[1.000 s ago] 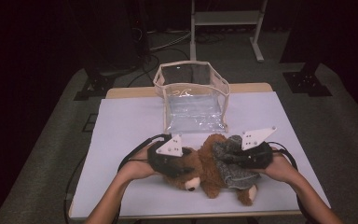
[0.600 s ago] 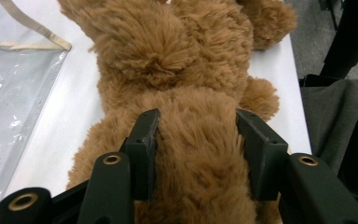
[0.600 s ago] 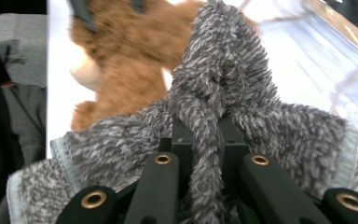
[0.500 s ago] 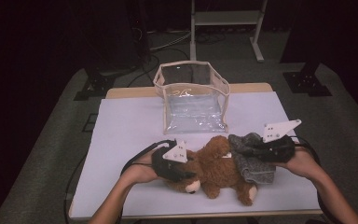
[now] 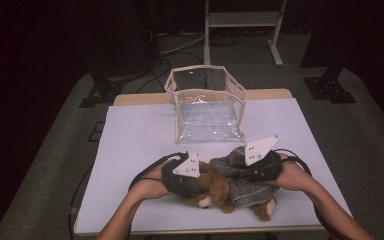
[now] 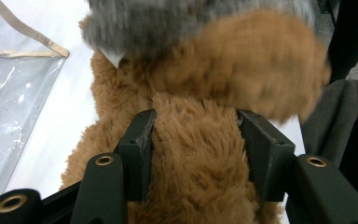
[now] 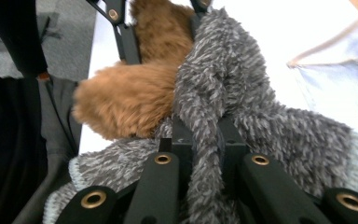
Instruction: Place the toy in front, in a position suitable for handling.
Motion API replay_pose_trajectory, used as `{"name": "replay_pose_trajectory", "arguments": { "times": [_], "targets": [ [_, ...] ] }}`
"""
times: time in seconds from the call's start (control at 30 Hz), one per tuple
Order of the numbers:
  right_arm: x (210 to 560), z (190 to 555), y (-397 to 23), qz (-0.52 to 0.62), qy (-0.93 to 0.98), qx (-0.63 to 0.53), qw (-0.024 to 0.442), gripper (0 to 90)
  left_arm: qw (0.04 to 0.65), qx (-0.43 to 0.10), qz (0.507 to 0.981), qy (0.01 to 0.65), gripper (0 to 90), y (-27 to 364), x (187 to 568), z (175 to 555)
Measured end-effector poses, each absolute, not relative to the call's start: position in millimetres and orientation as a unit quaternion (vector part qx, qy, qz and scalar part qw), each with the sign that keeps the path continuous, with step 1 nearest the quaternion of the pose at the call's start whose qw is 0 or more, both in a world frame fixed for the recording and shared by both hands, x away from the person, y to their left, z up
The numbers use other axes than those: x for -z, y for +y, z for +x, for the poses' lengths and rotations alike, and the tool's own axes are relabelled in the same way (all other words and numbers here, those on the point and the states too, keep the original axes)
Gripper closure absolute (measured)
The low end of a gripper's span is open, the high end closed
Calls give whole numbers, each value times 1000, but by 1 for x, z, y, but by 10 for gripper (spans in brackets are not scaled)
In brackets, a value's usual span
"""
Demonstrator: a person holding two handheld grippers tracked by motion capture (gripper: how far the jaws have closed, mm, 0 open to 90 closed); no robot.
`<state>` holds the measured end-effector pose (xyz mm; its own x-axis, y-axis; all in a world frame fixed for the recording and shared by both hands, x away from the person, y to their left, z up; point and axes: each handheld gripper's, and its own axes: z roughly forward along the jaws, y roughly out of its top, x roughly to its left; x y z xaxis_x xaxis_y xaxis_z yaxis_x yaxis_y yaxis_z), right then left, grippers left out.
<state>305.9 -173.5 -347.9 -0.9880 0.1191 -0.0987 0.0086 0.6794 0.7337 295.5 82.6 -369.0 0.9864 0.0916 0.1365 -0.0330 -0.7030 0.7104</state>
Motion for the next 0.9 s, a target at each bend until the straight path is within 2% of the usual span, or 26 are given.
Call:
{"name": "replay_pose_trajectory", "arguments": {
  "times": [0.23, 0.4, 0.63, 0.9],
  "targets": [
    [344, 306, -172, 36, 916, -388, 93, 806, 375, -86, 923, 12, 506, 83, 370, 294],
    [344, 306, -214, 74, 914, -382, 112, 807, 376, -83, 923, 9, 512, 84, 371, 293],
    [359, 300, -266, 132, 910, -379, 98, 807, 383, -78, 920, 7, 512, 83, 373, 290],
    [353, 297, -253, 111, 902, -406, 97, 806, 385, -77, 920, 5, 511, 85, 373, 291]
  ]
}}
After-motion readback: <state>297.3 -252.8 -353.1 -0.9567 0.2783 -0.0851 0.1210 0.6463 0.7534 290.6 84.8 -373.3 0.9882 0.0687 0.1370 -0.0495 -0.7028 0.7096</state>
